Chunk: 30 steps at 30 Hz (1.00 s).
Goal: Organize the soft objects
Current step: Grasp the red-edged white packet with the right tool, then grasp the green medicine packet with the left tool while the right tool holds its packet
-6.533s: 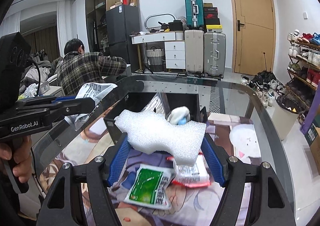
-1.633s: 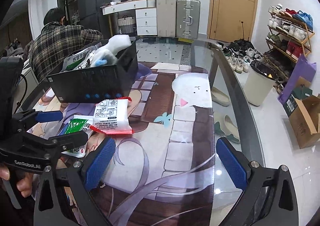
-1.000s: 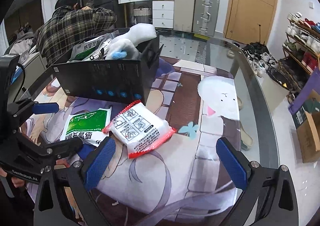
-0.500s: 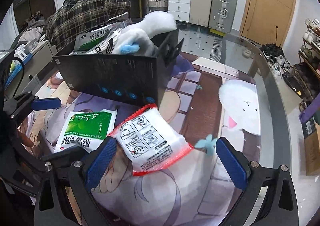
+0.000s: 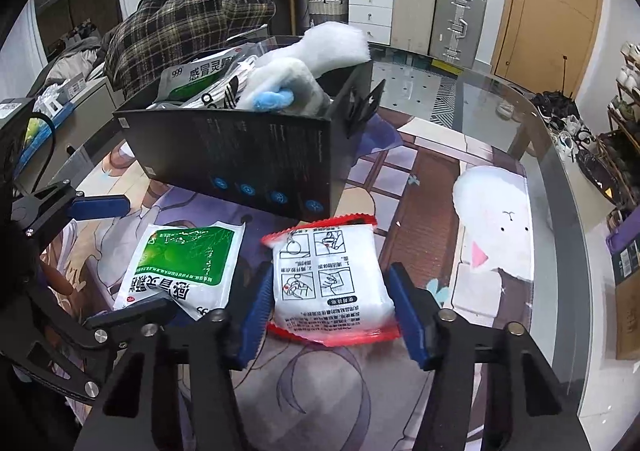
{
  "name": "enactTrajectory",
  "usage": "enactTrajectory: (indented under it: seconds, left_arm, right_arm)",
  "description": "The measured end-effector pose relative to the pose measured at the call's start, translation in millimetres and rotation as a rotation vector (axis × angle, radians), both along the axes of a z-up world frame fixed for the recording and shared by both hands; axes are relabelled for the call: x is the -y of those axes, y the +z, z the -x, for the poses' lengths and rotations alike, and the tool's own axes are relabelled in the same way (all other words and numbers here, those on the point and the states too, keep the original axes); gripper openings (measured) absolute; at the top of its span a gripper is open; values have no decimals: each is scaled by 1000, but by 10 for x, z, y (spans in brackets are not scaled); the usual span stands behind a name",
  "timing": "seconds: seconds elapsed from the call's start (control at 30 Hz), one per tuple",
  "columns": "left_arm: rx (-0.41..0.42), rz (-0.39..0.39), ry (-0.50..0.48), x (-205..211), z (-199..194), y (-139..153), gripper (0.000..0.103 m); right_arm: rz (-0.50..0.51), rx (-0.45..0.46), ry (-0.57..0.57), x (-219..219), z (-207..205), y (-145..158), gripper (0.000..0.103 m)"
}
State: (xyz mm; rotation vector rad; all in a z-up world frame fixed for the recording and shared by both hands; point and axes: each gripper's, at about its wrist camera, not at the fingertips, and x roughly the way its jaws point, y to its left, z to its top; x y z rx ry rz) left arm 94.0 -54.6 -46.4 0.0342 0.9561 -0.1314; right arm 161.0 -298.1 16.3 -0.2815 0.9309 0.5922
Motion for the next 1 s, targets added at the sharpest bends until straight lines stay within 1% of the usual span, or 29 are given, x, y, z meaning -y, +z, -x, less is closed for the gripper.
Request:
enactTrajectory:
  seconds: [0.17, 0.23, 0.5, 0.6, 0.67, 0.73, 0.8, 0.87, 1.0]
  left_arm:
    - [-3, -2, -28, 19, 15, 28, 103]
    - [-9, -4, -62, 66, 33, 36, 103]
    - [-35, 2, -297, 408, 165, 87, 101]
    - [-50, 42, -359, 451, 204, 132, 101]
    - [-54, 58, -355, 428, 195, 157, 101]
    - [-50, 45, -333, 389, 148, 168, 101]
    - [-45, 31, -314, 344, 74, 172, 97]
    - [-42, 11, -305, 341, 10, 177, 96]
    - [-22, -28, -312, 350, -125, 195, 87]
  right_arm:
    - [-30, 12, -38, 125, 143, 64, 52]
    - [-29, 15, -48, 165, 200, 88, 52]
    - [-47, 19, -91, 383, 371, 159, 52]
    - [-54, 17, -108, 469, 424, 161, 52]
    - [-57, 17, -115, 512, 464, 160, 52]
    - [-60, 17, -121, 539, 487, 161, 52]
    - [-61, 18, -122, 566, 509, 172, 52]
    - [-63, 18, -124, 595, 528, 183, 52]
    - [-66, 20, -125, 623, 536, 203, 52]
